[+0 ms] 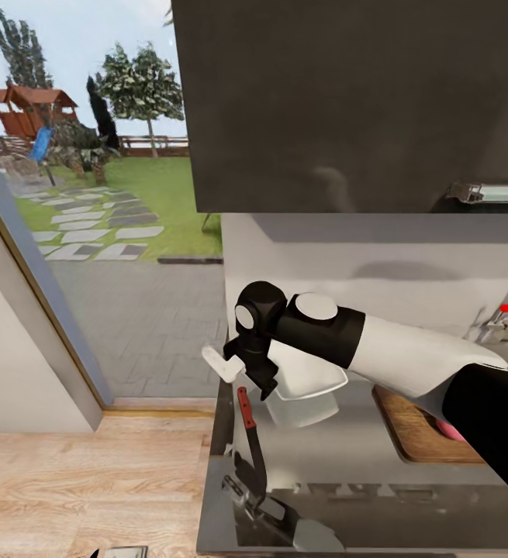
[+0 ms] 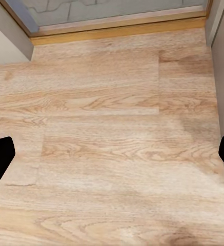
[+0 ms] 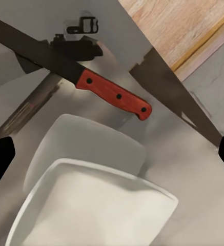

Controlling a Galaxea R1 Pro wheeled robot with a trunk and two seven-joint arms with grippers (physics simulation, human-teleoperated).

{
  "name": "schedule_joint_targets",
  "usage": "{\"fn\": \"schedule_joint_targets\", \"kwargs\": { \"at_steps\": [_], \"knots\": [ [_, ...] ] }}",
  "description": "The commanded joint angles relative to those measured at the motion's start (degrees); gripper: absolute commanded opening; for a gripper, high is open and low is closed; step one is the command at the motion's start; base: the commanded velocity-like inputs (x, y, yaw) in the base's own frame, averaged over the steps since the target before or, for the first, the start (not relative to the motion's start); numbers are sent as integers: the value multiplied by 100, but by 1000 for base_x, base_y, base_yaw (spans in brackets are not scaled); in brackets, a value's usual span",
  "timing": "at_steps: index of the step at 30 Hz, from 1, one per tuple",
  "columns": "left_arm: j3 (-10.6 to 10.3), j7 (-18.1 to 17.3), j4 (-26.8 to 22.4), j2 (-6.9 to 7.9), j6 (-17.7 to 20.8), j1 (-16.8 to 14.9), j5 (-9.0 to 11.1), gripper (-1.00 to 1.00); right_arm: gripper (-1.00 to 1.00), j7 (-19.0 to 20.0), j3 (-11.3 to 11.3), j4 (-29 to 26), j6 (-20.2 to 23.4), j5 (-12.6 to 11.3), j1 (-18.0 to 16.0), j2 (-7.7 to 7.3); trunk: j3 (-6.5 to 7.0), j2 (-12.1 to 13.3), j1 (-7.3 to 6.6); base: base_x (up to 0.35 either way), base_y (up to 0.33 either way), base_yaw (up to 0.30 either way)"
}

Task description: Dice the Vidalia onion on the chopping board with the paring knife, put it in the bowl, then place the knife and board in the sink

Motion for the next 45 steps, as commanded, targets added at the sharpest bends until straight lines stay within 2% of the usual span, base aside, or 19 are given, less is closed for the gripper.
{"fn": "schedule_joint_targets", "kwargs": {
  "at_steps": [1,14,23,34,45],
  "knots": [
    [-50,17,19,-3,-28,-9,27,100,100,6,6,-4,60,15,-9,1,-22,-13,3,0,0,0],
    [-50,17,19,-3,-28,-9,27,100,100,-26,12,9,60,15,-8,1,-141,-13,3,0,0,0],
    [-50,17,21,-3,-28,-9,27,100,100,-67,225,43,60,15,-10,1,-223,-13,3,0,0,0],
    [-50,17,21,-3,-28,-9,27,100,100,-148,261,69,51,18,-8,-14,-324,-13,3,0,0,0],
    [-50,17,21,-3,-28,-9,27,100,100,-153,263,235,-250,17,-8,-7,-425,-13,3,0,0,0]
  ]
}}
